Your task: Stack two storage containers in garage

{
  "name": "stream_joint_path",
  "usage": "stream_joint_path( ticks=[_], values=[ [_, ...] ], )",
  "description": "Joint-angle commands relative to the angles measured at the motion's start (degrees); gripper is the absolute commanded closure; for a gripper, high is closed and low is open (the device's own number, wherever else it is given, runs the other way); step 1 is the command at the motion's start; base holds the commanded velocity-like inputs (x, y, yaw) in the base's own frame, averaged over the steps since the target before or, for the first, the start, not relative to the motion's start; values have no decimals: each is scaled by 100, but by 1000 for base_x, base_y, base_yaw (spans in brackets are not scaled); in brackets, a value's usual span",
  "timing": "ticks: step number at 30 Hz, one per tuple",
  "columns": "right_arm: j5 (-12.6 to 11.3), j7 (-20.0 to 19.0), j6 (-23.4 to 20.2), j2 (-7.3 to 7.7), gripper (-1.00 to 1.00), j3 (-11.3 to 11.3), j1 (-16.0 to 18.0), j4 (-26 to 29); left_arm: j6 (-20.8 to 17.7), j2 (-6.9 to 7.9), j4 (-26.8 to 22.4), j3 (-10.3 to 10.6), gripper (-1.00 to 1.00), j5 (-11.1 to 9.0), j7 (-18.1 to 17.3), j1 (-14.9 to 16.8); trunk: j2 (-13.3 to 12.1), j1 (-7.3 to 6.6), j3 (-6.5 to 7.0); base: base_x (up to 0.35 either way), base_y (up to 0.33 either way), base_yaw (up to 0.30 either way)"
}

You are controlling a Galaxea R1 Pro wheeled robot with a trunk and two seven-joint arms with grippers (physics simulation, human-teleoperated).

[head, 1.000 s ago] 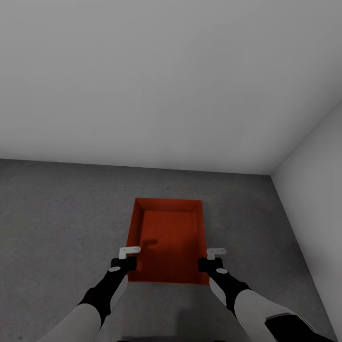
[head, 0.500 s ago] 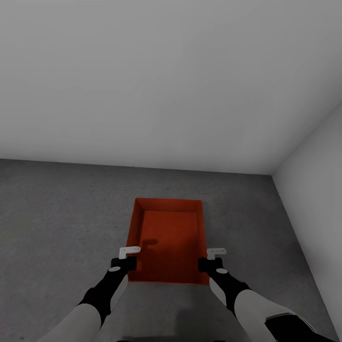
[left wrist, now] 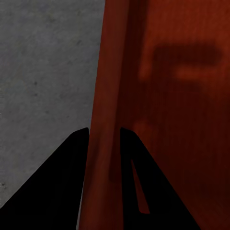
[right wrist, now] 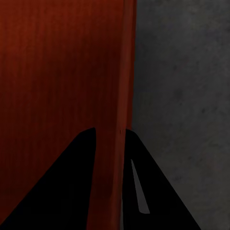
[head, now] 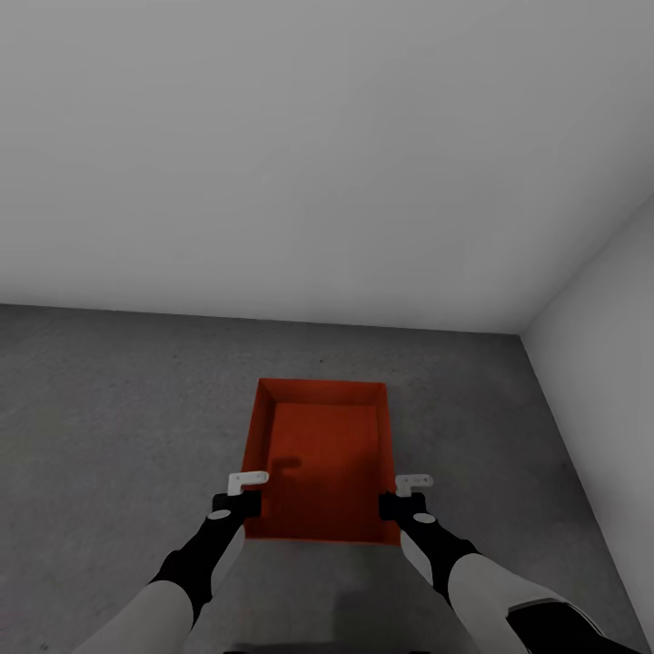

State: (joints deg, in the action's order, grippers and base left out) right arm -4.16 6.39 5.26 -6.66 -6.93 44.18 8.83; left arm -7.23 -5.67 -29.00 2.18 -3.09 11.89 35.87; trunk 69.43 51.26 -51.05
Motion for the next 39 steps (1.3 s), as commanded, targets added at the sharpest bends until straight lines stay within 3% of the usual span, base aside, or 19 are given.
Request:
stream_joint_path(
  ticks=[1, 13, 39],
  values=[
    [7, 442, 194, -2, 100, 245, 3, 14, -42, -7, 0, -69, 100, -324, 278, -1, 2, 0, -3, 0, 0, 0],
    [11, 443, 194, -2, 100, 245, 3, 14, -46, -13, 0, -69, 100, -330, 277, -1, 2, 0, -3, 0, 0, 0],
    [6, 445, 194, -2, 100, 245, 3, 14, -48, -14, 0, -69, 100, -332, 277, -1, 1045, 571, -469, 0, 0, 0]
  ],
)
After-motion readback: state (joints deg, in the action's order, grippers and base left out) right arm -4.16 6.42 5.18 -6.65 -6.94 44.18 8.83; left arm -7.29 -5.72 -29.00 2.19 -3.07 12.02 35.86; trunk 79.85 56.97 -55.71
